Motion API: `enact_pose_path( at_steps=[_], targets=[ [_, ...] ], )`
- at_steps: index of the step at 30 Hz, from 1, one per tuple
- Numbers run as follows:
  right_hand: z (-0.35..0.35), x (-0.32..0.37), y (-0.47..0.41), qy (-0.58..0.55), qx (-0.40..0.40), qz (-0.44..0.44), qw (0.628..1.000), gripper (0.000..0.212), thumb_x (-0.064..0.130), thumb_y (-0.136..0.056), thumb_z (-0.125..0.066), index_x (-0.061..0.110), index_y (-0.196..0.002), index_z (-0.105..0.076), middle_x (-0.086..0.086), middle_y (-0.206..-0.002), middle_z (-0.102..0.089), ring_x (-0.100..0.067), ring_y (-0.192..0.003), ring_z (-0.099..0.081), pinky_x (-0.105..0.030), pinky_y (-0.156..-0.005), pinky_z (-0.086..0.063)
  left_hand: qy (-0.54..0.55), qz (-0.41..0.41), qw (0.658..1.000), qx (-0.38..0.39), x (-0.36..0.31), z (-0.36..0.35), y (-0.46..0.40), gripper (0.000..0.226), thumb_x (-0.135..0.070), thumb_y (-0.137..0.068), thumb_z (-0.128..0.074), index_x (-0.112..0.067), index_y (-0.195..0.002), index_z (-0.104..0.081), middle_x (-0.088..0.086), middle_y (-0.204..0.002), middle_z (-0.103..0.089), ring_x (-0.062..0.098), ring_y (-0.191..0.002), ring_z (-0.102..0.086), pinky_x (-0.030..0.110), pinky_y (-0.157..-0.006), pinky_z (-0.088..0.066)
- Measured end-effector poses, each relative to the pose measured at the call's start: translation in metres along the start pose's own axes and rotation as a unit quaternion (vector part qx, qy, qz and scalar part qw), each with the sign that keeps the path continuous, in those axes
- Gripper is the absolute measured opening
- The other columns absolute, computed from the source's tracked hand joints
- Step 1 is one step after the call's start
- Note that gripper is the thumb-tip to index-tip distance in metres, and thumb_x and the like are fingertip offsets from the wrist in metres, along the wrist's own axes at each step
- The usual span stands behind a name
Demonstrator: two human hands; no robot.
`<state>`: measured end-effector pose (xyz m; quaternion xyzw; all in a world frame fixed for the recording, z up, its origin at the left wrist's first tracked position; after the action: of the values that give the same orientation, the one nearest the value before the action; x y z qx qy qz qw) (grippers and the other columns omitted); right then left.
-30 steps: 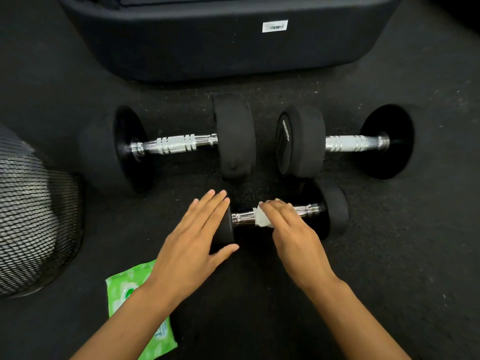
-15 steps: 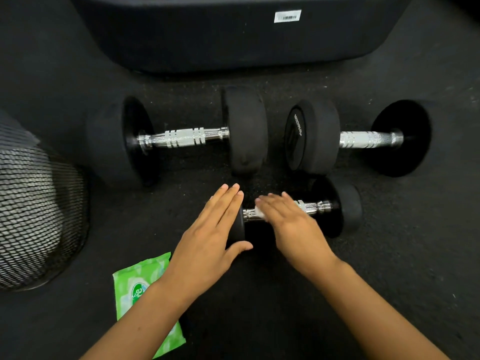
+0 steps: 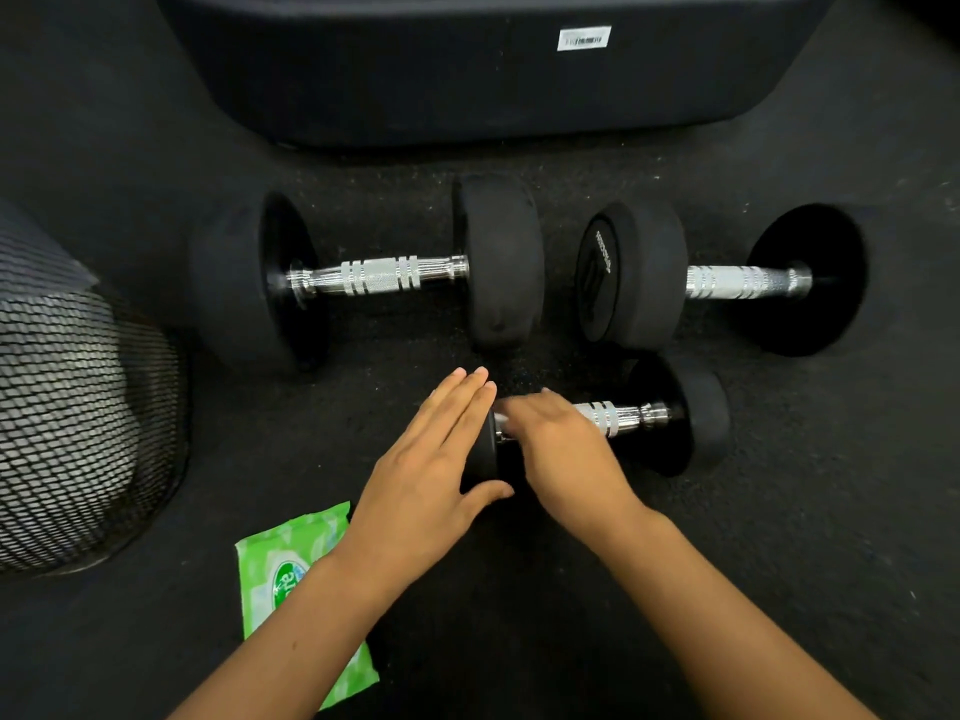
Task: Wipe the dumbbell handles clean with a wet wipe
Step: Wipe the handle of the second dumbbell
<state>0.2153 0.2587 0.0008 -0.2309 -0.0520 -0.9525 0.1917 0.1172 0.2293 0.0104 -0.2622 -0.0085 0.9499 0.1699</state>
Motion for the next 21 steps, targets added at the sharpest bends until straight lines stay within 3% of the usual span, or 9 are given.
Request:
enact_pose_path(
  at_steps=[3, 5, 9, 10, 12, 13, 16, 19, 21],
  targets=[
    [0.012, -0.010, -0.005, -0.016, -0.010, -0.011, 1.000, 0.015, 0.009, -0.088, -0.056, 0.012, -0.099, -0.065, -0.005, -0.084, -0.067, -0.023, -0.081, -0.061, -0.032, -0.076, -0.046, -0.002, 0.001, 1.000, 0.004, 0.000, -0.001, -0.001, 0.091, -0.036, -0.072, -0.075, -0.014, -0.145, -0.025, -0.005, -0.153, -0.022, 0.008, -0.142, -0.013, 0.027, -0.114, -0.019],
    [0.011, -0.007, -0.014, -0.010, -0.002, -0.034, 0.999, 0.012, 0.014, -0.092, -0.052, 0.010, -0.091, -0.062, -0.008, -0.077, -0.065, -0.026, -0.073, -0.060, -0.034, -0.064, -0.044, 0.003, 0.007, 1.000, 0.007, 0.002, 0.000, -0.001, 0.091, -0.036, -0.073, -0.074, -0.016, -0.145, -0.022, -0.009, -0.153, -0.018, 0.003, -0.142, -0.008, 0.019, -0.114, -0.012],
    [0.006, 0.000, -0.005, -0.016, 0.019, 0.017, 1.000, 0.013, 0.002, -0.085, -0.053, 0.011, -0.087, -0.062, -0.004, -0.077, -0.064, -0.022, -0.077, -0.059, -0.033, -0.093, -0.042, 0.011, 0.018, 1.000, 0.014, 0.000, -0.001, -0.001, 0.093, -0.034, -0.072, -0.076, -0.017, -0.145, -0.021, -0.009, -0.153, -0.018, 0.003, -0.141, -0.007, 0.025, -0.113, -0.015],
    [0.008, -0.005, -0.005, -0.020, 0.027, 0.018, 0.999, 0.013, 0.002, -0.086, -0.053, 0.012, -0.084, -0.061, -0.002, -0.074, -0.063, -0.022, -0.075, -0.059, -0.035, -0.095, -0.041, 0.011, 0.019, 1.000, 0.013, -0.001, -0.001, -0.001, 0.093, -0.033, -0.072, -0.076, -0.017, -0.145, -0.020, -0.009, -0.153, -0.018, 0.004, -0.141, -0.008, 0.027, -0.112, -0.016],
    [0.011, -0.014, -0.013, -0.016, 0.034, -0.006, 0.999, 0.019, 0.010, -0.092, -0.050, 0.016, -0.074, -0.049, 0.002, -0.065, -0.053, -0.024, -0.066, -0.054, -0.036, -0.074, -0.044, 0.007, 0.018, 1.000, 0.010, -0.001, 0.000, -0.001, 0.093, -0.033, -0.072, -0.076, -0.018, -0.145, -0.019, -0.008, -0.153, -0.018, 0.004, -0.141, -0.008, 0.027, -0.112, -0.016],
    [0.009, -0.014, -0.016, -0.011, 0.038, -0.013, 0.999, 0.021, 0.014, -0.093, -0.048, 0.018, -0.072, -0.045, 0.001, -0.065, -0.052, -0.024, -0.065, -0.052, -0.033, -0.065, -0.038, 0.008, 0.020, 1.000, 0.012, -0.001, 0.000, -0.001, 0.093, -0.033, -0.073, -0.075, -0.020, -0.145, -0.017, -0.009, -0.153, -0.018, 0.003, -0.141, -0.007, 0.027, -0.112, -0.016],
    [0.004, -0.001, -0.010, 0.010, 0.036, 0.021, 0.999, 0.014, 0.016, -0.091, -0.046, 0.015, -0.079, -0.051, -0.004, -0.080, -0.061, -0.022, -0.076, -0.055, -0.026, -0.062, -0.029, 0.009, 0.024, 0.999, 0.021, -0.001, -0.001, -0.001, 0.094, -0.033, -0.073, -0.075, -0.022, -0.144, -0.015, -0.011, -0.153, -0.015, 0.001, -0.141, -0.004, 0.025, -0.112, -0.014],
    [0.010, -0.009, -0.011, -0.014, 0.055, 0.004, 0.998, 0.022, 0.021, -0.095, -0.042, 0.017, -0.074, -0.046, 0.004, -0.066, -0.050, -0.019, -0.069, -0.050, -0.028, -0.060, -0.029, -0.004, 0.022, 1.000, 0.017, -0.002, -0.001, -0.001, 0.094, -0.033, -0.071, -0.077, -0.016, -0.145, -0.021, -0.008, -0.153, -0.020, 0.004, -0.141, -0.009, 0.025, -0.113, -0.016],
    [0.008, -0.013, -0.021, -0.002, 0.076, -0.019, 0.997, 0.019, 0.020, -0.094, -0.043, 0.017, -0.076, -0.048, -0.001, -0.066, -0.053, -0.027, -0.071, -0.054, -0.030, -0.059, -0.030, -0.005, 0.025, 1.000, 0.014, 0.000, 0.000, -0.001, 0.094, -0.032, -0.070, -0.078, -0.016, -0.144, -0.024, -0.008, -0.152, -0.020, 0.004, -0.141, -0.009, 0.024, -0.112, -0.016]
  ],
)
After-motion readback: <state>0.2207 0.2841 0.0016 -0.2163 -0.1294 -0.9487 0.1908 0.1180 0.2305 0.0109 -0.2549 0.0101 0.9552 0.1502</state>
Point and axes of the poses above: each hand's wrist, its own y-axis away from the middle knuckle, its own z-axis out of the back of the hand, x = y × z, the point moved 8 cm from there along -y, towards the middle knuckle
